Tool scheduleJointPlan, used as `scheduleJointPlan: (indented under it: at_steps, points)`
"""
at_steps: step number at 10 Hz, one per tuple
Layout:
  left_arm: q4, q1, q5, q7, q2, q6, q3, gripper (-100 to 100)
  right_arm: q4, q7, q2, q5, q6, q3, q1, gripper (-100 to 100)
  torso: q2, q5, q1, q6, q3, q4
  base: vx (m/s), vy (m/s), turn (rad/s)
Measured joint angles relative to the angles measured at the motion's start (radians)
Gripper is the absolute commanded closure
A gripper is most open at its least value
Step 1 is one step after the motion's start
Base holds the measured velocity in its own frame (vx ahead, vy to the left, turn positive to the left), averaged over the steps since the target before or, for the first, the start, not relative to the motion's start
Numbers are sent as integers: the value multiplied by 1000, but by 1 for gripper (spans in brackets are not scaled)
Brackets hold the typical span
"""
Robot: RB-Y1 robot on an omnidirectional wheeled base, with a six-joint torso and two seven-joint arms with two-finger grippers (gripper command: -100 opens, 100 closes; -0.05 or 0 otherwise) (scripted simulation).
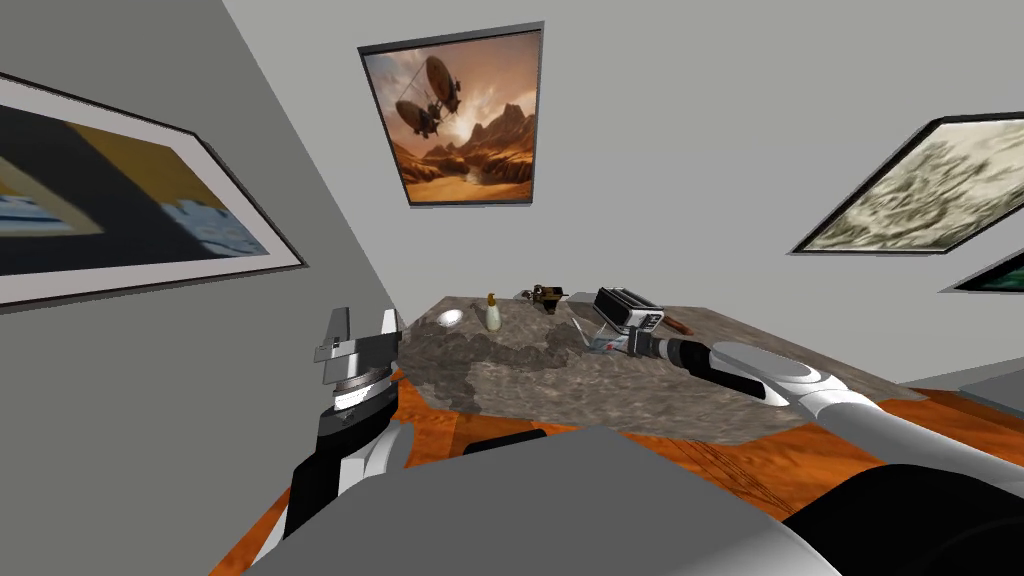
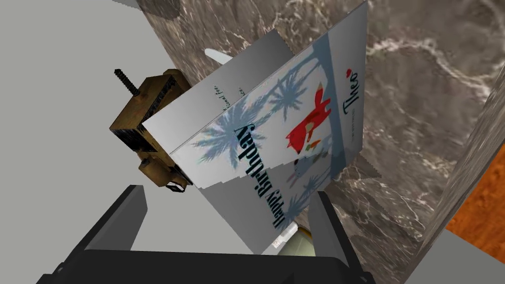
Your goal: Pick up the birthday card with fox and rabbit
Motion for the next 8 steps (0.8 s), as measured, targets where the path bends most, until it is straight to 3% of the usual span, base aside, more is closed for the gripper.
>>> scheduleJointPlan:
  at_steps: [3,6,8]
  points:
    - [0,0,0,0,0,0,0,0,78,43,-9,-61,-8,26,-19,-100,3,0,0,1,2,1,-83,13,212]
    - [0,0,0,0,0,0,0,0,135,89,-21,-140,-5,36,3,-100,3,0,1,0,2,1,-69,11,182]
    - [0,0,0,0,0,0,0,0,213,129,-21,-190,-25,53,-18,-100,3,0,0,0,2,1,-66,11,199]
